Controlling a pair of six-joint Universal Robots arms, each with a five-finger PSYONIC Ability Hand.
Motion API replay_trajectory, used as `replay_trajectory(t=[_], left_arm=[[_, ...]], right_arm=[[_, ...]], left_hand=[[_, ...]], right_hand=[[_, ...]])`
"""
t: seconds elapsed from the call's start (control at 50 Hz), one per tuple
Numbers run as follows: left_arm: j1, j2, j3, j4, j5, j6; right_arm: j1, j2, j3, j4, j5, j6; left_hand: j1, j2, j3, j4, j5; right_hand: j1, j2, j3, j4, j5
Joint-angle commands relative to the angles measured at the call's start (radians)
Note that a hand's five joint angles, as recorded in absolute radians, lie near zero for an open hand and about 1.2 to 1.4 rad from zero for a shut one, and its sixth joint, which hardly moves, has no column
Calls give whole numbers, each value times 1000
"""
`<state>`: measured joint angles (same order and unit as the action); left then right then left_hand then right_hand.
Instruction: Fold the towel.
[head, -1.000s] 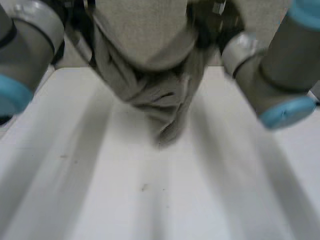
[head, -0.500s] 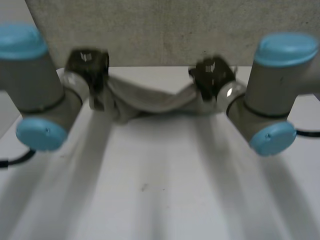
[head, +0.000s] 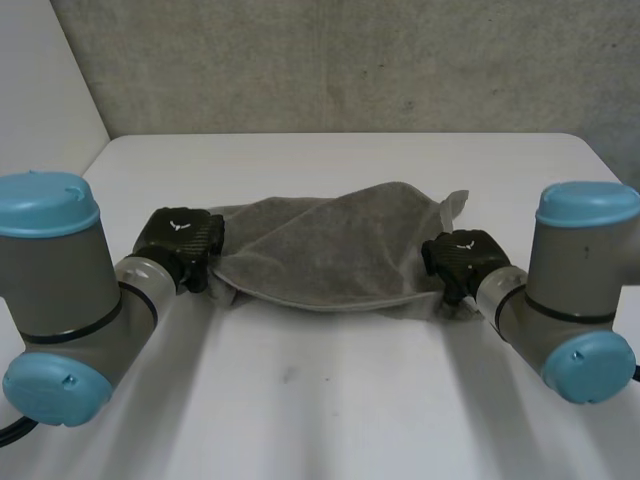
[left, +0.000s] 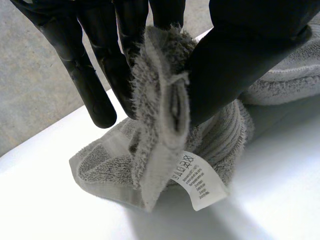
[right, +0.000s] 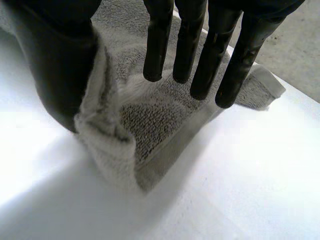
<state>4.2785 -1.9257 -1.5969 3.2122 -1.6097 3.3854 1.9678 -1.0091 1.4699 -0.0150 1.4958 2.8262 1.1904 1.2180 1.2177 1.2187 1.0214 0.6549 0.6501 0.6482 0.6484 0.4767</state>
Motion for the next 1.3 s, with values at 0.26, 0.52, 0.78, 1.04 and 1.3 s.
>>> replay_trajectory(t=[0.26,0.52,0.78,1.04,1.3], left_arm=[[1,-16,-87,86,-3,3],[1,-22,-121,86,-1,54],[35,10,-181,86,-3,81],[47,192,-233,63,-1,91],[52,481,-344,-32,4,241]], right_arm=[[-87,-201,147,-72,-5,-110],[-124,-191,159,-66,-5,-175],[-155,-207,151,-56,7,-263],[-188,-322,144,127,12,-392],[-262,-599,173,467,-52,-589]], left_hand=[[-545,-573,-573,-574,-551],[-366,-394,-394,-395,-372],[-17,-45,-45,-46,-23],[206,178,179,178,200],[206,178,179,178,200]], right_hand=[[741,746,748,748,745],[741,746,748,748,745],[741,746,748,748,745],[741,746,748,748,745],[741,746,748,748,745]])
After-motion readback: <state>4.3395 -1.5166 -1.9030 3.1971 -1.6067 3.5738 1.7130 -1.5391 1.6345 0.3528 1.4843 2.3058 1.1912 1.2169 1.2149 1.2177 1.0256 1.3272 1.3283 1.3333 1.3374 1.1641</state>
